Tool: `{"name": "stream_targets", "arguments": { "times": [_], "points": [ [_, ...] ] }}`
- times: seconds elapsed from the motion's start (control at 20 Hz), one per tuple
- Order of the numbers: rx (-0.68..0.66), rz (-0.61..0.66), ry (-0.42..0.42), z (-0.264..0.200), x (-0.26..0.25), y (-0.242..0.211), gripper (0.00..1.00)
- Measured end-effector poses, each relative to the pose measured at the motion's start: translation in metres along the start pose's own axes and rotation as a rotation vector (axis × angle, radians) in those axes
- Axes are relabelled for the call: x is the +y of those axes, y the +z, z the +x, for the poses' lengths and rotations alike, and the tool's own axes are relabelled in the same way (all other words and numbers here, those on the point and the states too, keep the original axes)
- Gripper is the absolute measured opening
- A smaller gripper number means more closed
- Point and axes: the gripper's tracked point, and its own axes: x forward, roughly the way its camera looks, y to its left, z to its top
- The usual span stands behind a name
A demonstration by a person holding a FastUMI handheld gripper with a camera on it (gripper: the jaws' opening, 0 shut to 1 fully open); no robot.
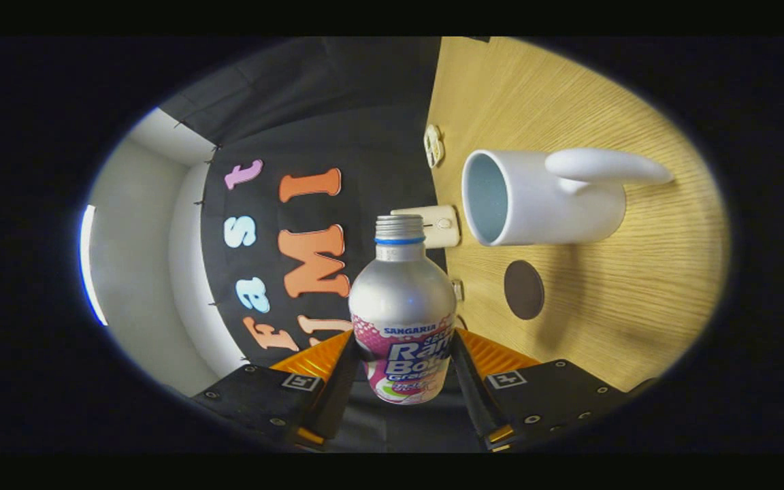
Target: Take the bottle from table, then pour the juice into the cup, finally place the bottle on the coaster
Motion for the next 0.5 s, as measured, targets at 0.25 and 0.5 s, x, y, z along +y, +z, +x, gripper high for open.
{"name": "stream_targets", "arguments": {
  "times": [0.25, 0.5],
  "points": [
    [-0.006, 0.098, 0.014, -0.0026, 0.0064, 0.0034, 0.74],
    [-0.011, 0.16, 0.011, -0.0048, 0.0034, 0.0108, 0.74]
  ]
}}
